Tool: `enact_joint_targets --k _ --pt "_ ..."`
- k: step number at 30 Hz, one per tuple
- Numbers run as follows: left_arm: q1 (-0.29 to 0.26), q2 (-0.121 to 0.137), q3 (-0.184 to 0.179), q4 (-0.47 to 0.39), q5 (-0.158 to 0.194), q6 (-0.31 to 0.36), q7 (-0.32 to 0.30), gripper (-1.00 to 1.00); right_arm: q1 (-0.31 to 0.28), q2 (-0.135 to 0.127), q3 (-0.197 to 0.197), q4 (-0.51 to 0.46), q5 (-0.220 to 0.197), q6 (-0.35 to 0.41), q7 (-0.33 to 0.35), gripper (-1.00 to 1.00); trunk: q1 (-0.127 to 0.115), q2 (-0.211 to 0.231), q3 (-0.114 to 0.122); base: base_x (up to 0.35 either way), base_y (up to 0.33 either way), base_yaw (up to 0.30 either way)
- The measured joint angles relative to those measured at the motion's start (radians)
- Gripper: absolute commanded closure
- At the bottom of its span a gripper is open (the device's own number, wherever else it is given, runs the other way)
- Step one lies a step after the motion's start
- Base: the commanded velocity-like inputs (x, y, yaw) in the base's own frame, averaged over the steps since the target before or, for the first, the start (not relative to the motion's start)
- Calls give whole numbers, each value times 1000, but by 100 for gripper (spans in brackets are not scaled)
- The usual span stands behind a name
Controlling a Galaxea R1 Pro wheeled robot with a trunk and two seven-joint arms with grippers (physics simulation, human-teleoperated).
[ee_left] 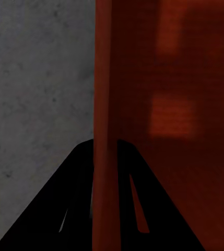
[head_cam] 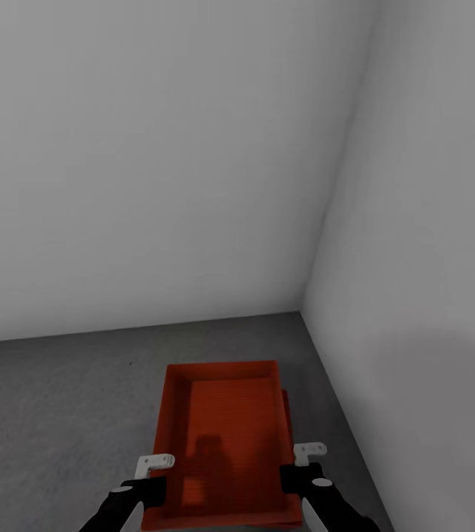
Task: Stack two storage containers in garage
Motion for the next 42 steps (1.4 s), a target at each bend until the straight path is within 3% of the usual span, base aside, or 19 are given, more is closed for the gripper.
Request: enact_joint_targets --k 18,42 --pt "0 0 -3 -14 7 4 11 100 -1 -1 -1 -9 0 1 0 100 0 0 -23 2 0 0" --pt "0 1 -3 -18 7 6 13 100 -1 -1 -1 -13 1 3 -1 100 -1 0 -26 0 0 0"
